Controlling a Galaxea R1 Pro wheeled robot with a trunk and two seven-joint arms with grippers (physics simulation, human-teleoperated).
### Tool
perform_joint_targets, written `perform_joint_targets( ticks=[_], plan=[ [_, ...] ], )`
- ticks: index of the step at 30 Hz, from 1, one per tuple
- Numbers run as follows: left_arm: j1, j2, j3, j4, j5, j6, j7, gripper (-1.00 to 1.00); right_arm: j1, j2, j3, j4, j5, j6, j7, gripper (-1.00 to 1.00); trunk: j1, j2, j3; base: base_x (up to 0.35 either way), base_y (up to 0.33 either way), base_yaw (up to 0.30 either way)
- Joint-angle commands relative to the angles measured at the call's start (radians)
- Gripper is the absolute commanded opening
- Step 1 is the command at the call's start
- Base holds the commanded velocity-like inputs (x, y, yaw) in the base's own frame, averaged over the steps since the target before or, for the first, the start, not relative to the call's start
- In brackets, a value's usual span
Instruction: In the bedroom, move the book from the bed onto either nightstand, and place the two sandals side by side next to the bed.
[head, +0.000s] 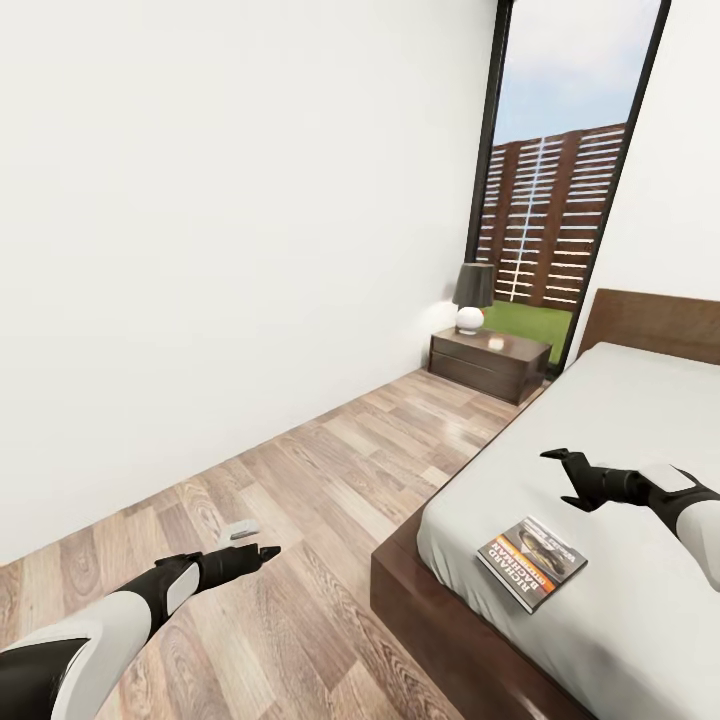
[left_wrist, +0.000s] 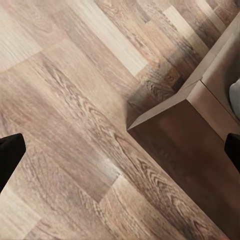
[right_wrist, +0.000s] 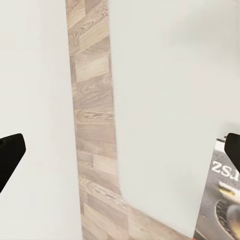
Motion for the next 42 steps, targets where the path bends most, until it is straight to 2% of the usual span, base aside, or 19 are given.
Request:
perform_joint_targets(
  ticks=[1, 23, 30, 34, 42],
  plan=[
    [0.000, 0.000, 0.007, -0.001, 0.005, 0.010, -0.003, 1.00, 0.000, 0.000, 0.000, 0.000, 0.005, 0.004, 0.005, 1.00, 0.000, 0.000, -0.001, 0.000, 0.000, 0.000],
    [0.000, 0.000, 0.007, 0.000, 0.004, 0.010, -0.004, 1.00, 0.000, -0.004, 0.003, -0.001, 0.005, 0.004, 0.014, 1.00, 0.000, 0.000, -0.001, 0.000, 0.000, 0.000],
    [0.000, 0.001, 0.007, 0.000, 0.004, 0.012, -0.005, 1.00, 0.000, -0.009, 0.002, -0.006, 0.004, 0.005, 0.041, 1.00, 0.000, 0.000, -0.001, 0.000, 0.000, 0.000],
    [0.000, 0.001, 0.008, 0.000, 0.004, 0.012, -0.005, 1.00, 0.000, -0.026, 0.003, -0.027, 0.005, 0.008, 0.068, 1.00, 0.000, 0.000, -0.001, 0.000, 0.000, 0.000],
    [0.000, 0.000, 0.007, 0.000, 0.005, 0.014, -0.006, 1.00, 0.000, -0.087, 0.002, -0.053, 0.005, 0.059, 0.122, 1.00, 0.000, 0.000, -0.001, 0.000, 0.000, 0.000]
  ],
)
